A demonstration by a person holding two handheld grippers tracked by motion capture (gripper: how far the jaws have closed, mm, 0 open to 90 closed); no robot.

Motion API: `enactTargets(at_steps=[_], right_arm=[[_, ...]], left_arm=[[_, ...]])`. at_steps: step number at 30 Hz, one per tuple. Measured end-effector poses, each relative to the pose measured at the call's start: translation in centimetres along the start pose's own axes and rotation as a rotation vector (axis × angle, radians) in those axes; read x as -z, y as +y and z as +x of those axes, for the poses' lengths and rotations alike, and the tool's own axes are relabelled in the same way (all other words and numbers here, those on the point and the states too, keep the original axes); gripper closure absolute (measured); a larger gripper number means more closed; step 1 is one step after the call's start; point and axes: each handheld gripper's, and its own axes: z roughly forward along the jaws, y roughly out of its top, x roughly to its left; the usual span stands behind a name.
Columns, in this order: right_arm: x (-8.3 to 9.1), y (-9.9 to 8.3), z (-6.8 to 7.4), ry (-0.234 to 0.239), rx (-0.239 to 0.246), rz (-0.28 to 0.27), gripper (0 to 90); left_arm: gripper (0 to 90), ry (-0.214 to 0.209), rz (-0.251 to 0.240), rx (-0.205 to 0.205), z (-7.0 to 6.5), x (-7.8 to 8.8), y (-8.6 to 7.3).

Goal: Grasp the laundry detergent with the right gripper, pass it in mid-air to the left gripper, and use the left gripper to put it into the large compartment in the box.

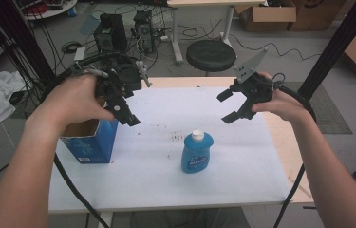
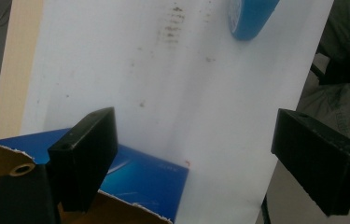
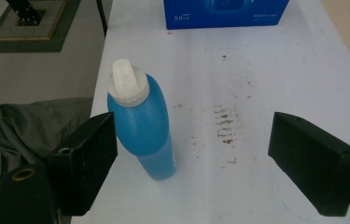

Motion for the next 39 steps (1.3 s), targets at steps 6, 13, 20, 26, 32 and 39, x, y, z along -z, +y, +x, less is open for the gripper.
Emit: enactTargets(at_steps=[6, 13, 20, 26, 32, 39], right_arm=[[-1.0, -1.5, 0.4, 0.01, 0.005, -0.023, 15.7], [-2.2, -3.0, 1.0, 0.022, 0.008, -0.042, 15.6], [-3.8, -4.6, 1.3, 0.047, -0.007, -0.077, 15.6], [-5.1, -5.5, 1.5, 0.071, -0.008, -0.085, 16.0], [-6.0, -6.2, 1.6, 0.082, -0.014, -0.093, 16.9], [-7.1, -7.0, 1.7, 0.086, -0.025, -0.106, 17.7]], left_arm=[[15.4, 0.001, 0.0, 0.002, 0.0, 0.0, 0.1], [15.4, -0.007, 0.001, -0.001, -0.1, -0.1, 0.2], [15.3, -0.008, 0.006, -0.004, -0.1, -0.2, 0.4], [15.4, -0.006, -0.004, -0.019, -0.3, 0.0, 0.9], [15.4, -0.009, 0.0, -0.025, -0.3, -0.1, 1.2], [15.4, -0.011, 0.0, -0.027, -0.4, -0.1, 1.3]])
